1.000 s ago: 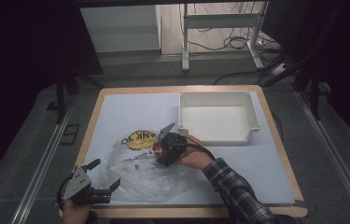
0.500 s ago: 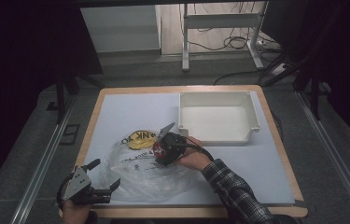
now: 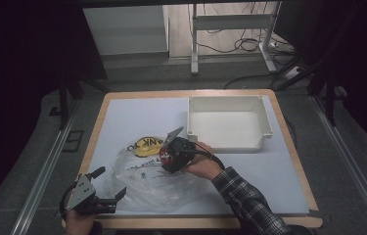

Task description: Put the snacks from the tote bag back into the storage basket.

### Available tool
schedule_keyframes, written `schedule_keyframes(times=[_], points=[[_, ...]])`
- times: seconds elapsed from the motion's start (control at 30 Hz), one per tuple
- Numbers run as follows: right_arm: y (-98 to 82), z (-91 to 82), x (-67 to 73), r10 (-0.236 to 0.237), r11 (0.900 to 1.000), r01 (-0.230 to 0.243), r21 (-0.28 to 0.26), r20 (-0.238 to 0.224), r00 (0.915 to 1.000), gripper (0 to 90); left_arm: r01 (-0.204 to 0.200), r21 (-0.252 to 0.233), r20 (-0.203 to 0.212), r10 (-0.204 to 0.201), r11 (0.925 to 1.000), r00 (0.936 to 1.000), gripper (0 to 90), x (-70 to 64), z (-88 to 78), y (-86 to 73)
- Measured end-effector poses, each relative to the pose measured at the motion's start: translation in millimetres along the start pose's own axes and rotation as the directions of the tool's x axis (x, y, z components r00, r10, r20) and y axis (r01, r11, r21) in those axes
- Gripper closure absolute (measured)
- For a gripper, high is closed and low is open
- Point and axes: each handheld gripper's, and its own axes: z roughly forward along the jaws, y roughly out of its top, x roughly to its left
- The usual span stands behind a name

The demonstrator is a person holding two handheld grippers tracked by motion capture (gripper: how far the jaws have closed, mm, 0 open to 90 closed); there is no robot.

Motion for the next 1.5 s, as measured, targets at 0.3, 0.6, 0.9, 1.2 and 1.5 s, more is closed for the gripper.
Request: schedule_keyframes(times=[0.3,0.6,0.9,1.2,1.5], points=[[1.6,-16.1,1.3,0.012,1.000,-0.012,-0.017,-0.008,0.9999,25.7,-0.001,0.001,-0.001,0.001,1.0000,1.0000,0.8,-0.1,0.2,0.0],[-0.9,-31.2,1.7,0.002,1.000,-0.002,-0.020,0.002,1.0000,25.6,0.002,-0.001,-0.002,-0.002,1.0000,1.0000,0.8,0.1,0.0,0.0],[-7.8,-42.2,-0.9,0.001,1.000,0.000,-0.016,0.011,0.9999,25.6,0.009,-0.006,-0.007,-0.009,0.9999,0.9999,0.8,0.8,-0.5,-0.1],[-13.1,-54.0,-3.6,-0.001,1.000,0.001,-0.017,0.024,0.9997,25.6,0.028,-0.025,-0.001,-0.028,0.9993,0.9996,0.5,2.1,-1.8,-0.2],[-17.0,-64.1,-7.3,0.003,1.000,-0.003,-0.012,0.028,0.9996,25.6,0.035,-0.034,0.000,-0.035,0.9988,0.9994,0.5,2.7,-2.5,-0.2]])
